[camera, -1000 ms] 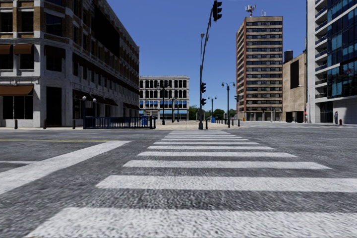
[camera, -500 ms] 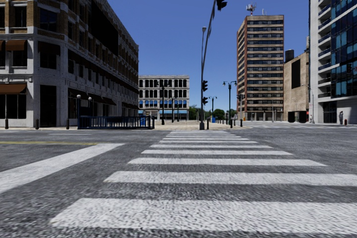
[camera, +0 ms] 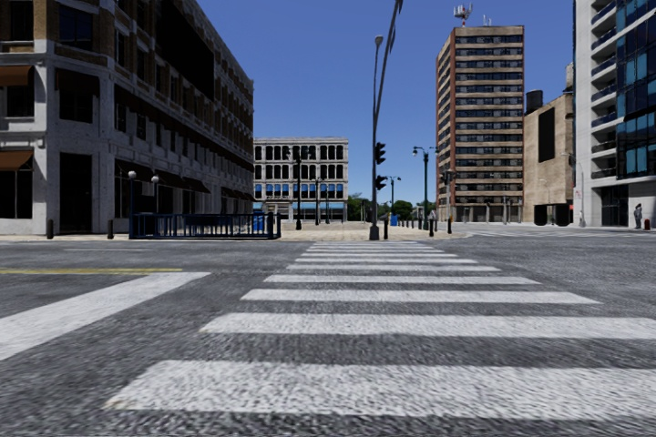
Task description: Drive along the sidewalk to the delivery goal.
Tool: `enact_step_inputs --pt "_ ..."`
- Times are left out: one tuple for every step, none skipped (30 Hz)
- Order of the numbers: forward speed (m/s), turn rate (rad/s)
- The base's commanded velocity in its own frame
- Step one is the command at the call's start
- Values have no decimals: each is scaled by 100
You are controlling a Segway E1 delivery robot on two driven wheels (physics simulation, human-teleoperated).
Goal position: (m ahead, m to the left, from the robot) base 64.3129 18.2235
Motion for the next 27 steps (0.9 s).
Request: enact_step_inputs --pt "200 0" --pt "200 0" --pt "200 0" --pt "200 0" --pt "200 0" --pt "200 0" --pt "200 0" --pt "200 0" --pt "200 0" --pt "200 0" --pt "200 -7" --pt "200 -7" --pt "200 -12" --pt "200 -14" --pt "200 -19" --pt "200 -23" --pt "200 -25" --pt "200 -25" --pt "200 -25" --pt "200 -25" --pt "200 -25" --pt "200 -25" --pt "200 -24" --pt "200 -7" --pt "200 0" --pt "200 0" --pt "200 0"
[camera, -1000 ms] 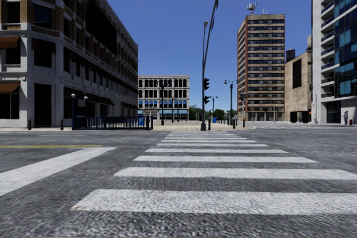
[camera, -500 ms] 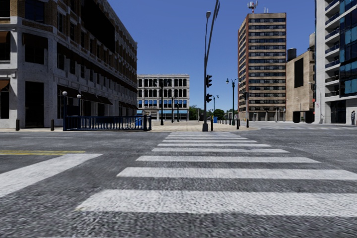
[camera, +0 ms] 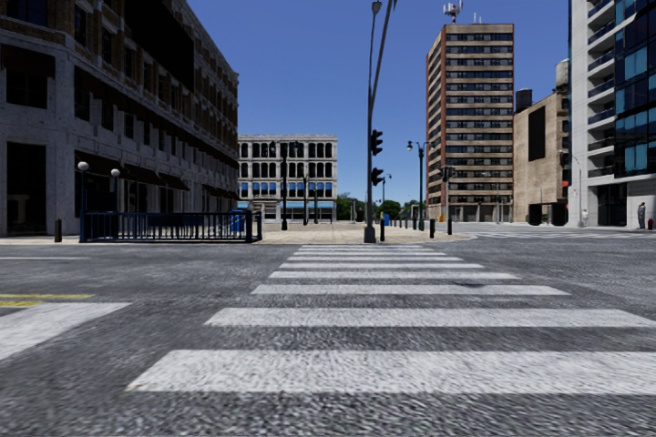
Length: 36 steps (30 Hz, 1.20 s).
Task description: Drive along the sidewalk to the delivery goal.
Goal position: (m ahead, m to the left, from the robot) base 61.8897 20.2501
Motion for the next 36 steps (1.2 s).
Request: enact_step_inputs --pt "200 0" --pt "200 0" --pt "200 0" --pt "200 0" --pt "200 0" --pt "200 0" --pt "200 0" --pt "200 0" --pt "200 0" --pt "200 0" --pt "200 0" --pt "200 0" --pt "200 0" --pt "200 0" --pt "200 0" --pt "200 0" --pt "200 0" --pt "200 0" --pt "200 0" --pt "200 0" --pt "200 0" --pt "200 0" --pt "200 0" --pt "200 0" --pt "200 0" --pt "200 0" --pt "200 0" --pt "200 0" --pt "200 0" --pt "200 0" --pt "200 0" --pt "200 0" --pt "200 0" --pt "200 0" --pt "200 0" --pt "200 0"
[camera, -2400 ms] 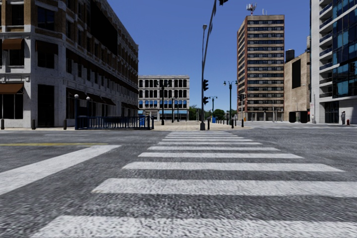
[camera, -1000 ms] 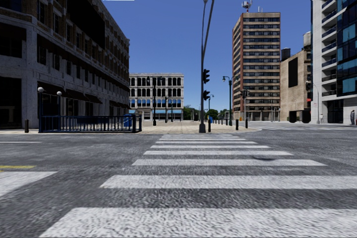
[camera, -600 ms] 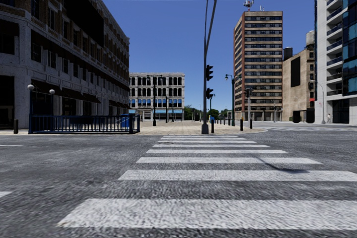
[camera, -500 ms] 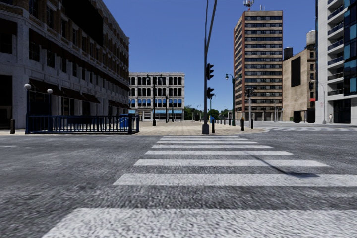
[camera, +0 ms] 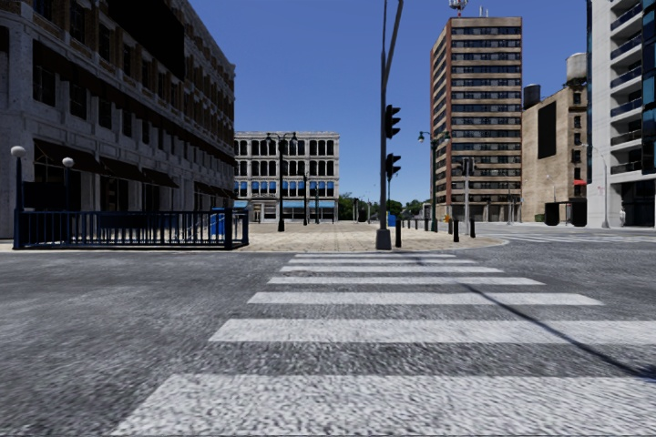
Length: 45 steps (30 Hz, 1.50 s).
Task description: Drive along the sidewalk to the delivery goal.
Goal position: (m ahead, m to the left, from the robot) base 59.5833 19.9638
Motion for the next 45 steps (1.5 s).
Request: enact_step_inputs --pt "200 0" --pt "200 0" --pt "200 0" --pt "200 0" --pt "200 0" --pt "200 0" --pt "200 0" --pt "200 0" --pt "200 0" --pt "200 0" --pt "200 0" --pt "200 0" --pt "200 0" --pt "200 0" --pt "200 0" --pt "200 0" --pt "200 0" --pt "200 0" --pt "200 0" --pt "200 0" --pt "200 0" --pt "200 0" --pt "200 0" --pt "200 0" --pt "200 0" --pt "200 0" --pt "200 0" --pt "200 0" --pt "200 0" --pt "200 0" --pt "200 0" --pt "200 0" --pt "200 0" --pt "200 0" --pt "200 0" --pt "200 0" --pt "200 0" --pt "200 0" --pt "200 0" --pt "200 0" --pt "200 0" --pt "200 0" --pt "200 0" --pt "200 0" --pt "200 0"
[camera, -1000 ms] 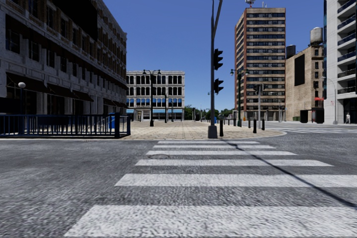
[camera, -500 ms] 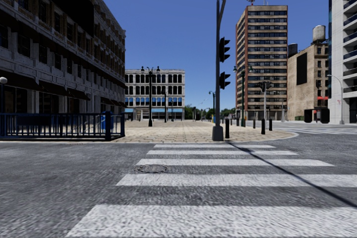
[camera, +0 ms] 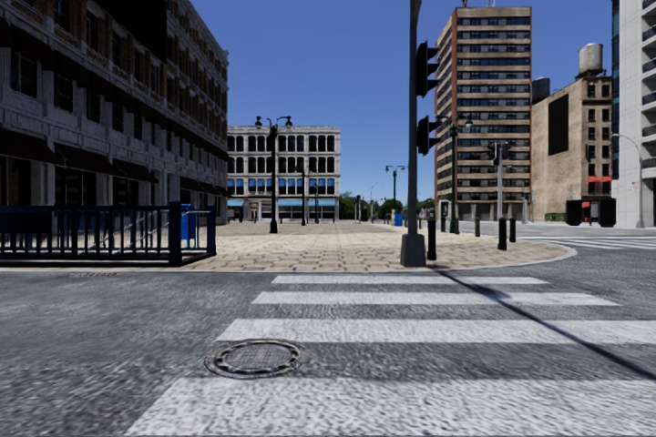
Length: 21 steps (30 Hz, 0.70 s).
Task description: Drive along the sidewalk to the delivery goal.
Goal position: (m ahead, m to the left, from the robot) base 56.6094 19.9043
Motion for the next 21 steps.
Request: enact_step_inputs --pt "200 0" --pt "200 0" --pt "200 0" --pt "200 0" --pt "200 0" --pt "200 0" --pt "200 0" --pt "200 0" --pt "200 0" --pt "200 0" --pt "200 0" --pt "200 0" --pt "200 0" --pt "200 0" --pt "200 0" --pt "200 -3" --pt "200 -7" --pt "200 -9" --pt "200 -11" --pt "200 -17" --pt "200 -17"
